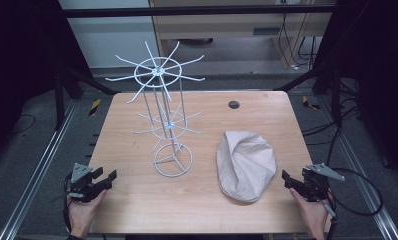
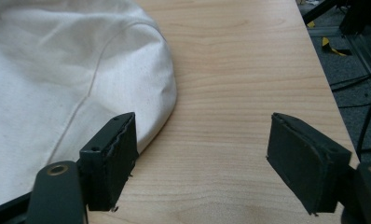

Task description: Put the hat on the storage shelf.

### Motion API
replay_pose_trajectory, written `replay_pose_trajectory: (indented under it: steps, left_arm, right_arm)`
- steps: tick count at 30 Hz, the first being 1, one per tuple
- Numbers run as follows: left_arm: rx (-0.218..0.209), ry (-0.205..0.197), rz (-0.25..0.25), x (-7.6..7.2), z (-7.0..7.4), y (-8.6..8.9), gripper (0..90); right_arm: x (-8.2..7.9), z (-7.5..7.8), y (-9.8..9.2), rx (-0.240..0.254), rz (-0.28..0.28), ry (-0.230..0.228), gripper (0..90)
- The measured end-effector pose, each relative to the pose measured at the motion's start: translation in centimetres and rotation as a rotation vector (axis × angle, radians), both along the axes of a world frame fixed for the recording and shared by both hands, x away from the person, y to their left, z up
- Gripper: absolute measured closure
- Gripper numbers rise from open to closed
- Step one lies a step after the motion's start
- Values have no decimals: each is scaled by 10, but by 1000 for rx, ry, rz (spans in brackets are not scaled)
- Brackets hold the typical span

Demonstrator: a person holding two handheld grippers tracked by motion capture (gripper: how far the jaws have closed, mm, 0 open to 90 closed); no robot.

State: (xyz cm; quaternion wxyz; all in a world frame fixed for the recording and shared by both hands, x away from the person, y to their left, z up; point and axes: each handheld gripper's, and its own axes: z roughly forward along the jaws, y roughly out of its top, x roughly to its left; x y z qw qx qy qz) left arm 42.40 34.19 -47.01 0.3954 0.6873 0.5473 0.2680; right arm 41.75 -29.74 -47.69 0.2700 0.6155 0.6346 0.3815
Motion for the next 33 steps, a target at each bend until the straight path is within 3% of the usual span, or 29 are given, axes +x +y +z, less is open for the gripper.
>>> replay_pose_trajectory:
  steps: [6, 9, 15, 17, 22, 28, 33]
  left_arm:
    - [1, -4, -2, -2, 2, -4, 402]
    - [-1, -13, -7, -4, 4, -7, 383]
    - [15, 18, -6, -4, 4, -11, 324]
    - [11, 21, 1, -3, 4, -11, 311]
    - [5, 20, 3, -4, 4, -10, 310]
    - [-8, 37, 2, -2, 3, -8, 308]
    - [-5, 34, 5, -3, 3, -8, 312]
  right_arm:
    - [-4, 10, 3, 17, 25, -27, 269]
    - [-6, 13, 10, -6, 58, -39, 306]
    - [-6, 26, 33, -27, 132, -64, 310]
    - [-6, 30, 41, -42, 156, -59, 316]
    - [-6, 40, 55, -19, 199, -58, 316]
    - [-6, 51, 67, -4, 216, -60, 302]
    - [-7, 58, 76, -24, 240, -64, 302]
